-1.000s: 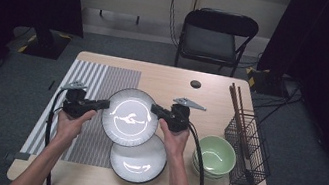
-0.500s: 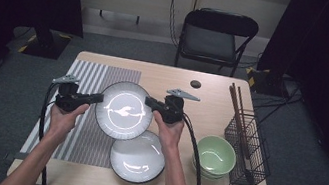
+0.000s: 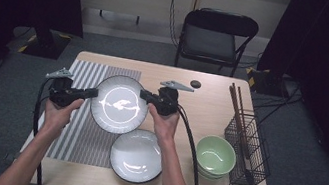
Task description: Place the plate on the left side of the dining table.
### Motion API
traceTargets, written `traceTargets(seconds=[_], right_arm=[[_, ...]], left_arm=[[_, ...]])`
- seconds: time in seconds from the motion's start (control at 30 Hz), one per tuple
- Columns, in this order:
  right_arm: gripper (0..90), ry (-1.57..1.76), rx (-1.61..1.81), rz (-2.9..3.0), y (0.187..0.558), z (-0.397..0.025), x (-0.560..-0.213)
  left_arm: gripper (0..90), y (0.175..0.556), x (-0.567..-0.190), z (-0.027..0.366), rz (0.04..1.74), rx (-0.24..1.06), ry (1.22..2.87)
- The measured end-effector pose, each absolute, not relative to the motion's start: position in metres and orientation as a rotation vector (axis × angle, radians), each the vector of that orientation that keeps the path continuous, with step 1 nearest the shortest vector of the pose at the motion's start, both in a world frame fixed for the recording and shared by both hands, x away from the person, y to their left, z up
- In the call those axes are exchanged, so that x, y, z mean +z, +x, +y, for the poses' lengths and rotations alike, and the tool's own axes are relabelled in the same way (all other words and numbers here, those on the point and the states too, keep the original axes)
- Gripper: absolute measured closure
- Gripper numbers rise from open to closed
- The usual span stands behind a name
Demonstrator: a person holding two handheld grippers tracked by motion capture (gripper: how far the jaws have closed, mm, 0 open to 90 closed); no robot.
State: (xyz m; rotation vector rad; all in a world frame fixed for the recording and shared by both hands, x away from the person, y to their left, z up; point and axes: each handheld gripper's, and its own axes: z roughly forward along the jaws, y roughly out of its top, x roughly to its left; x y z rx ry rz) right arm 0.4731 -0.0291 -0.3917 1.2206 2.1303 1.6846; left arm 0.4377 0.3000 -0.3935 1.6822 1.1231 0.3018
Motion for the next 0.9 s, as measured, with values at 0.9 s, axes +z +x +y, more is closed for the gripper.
traceTargets(seconds=[0.9], right_arm=[[85.2,1.139,1.670,2.217,0.519,0.032,-0.369]], left_arm=[[86.5,0.458,-0.383,0.351,1.230,0.366,1.632]])
